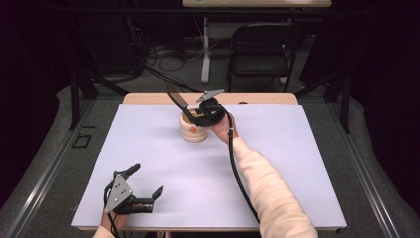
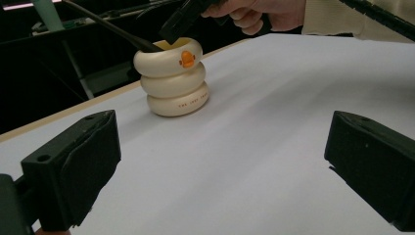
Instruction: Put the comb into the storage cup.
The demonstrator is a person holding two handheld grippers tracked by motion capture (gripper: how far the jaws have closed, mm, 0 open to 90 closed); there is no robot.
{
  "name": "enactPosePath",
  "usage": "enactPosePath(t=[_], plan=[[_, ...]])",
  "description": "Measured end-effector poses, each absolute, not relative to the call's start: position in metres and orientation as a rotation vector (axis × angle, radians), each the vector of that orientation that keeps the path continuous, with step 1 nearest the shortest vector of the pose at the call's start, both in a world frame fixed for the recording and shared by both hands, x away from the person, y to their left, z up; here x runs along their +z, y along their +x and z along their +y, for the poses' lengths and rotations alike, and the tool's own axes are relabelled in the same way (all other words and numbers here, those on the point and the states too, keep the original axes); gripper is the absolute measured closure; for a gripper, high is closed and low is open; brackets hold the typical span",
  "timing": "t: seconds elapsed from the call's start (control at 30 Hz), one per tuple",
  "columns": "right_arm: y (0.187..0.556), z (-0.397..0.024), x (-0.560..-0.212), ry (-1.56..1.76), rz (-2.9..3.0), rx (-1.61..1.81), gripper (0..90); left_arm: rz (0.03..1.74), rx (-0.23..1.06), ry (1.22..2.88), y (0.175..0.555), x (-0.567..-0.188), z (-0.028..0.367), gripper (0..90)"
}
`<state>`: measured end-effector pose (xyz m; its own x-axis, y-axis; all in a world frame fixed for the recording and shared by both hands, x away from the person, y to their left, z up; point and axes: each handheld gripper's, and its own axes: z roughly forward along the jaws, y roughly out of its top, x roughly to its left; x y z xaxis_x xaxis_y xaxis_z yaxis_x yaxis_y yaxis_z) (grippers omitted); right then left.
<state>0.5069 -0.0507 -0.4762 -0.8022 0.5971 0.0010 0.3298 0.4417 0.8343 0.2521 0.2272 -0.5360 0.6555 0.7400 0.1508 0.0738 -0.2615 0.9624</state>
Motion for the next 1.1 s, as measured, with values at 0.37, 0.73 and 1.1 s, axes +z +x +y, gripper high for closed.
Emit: enactPosePath(t=[0.37,0.73,1.1], plan=[[0.495,-0.063,-0.464,0.793,2.466,1.281,29.7,0.665,0.732,1.742,0.252,-0.536,0.227,0.2],[0.477,-0.081,-0.455,0.779,2.509,1.282,13.3,0.663,0.731,1.744,0.252,-0.536,0.226,0.2],[0.458,-0.104,-0.456,0.768,2.524,1.272,5.7,0.664,0.731,1.745,0.252,-0.536,0.226,0.2]])
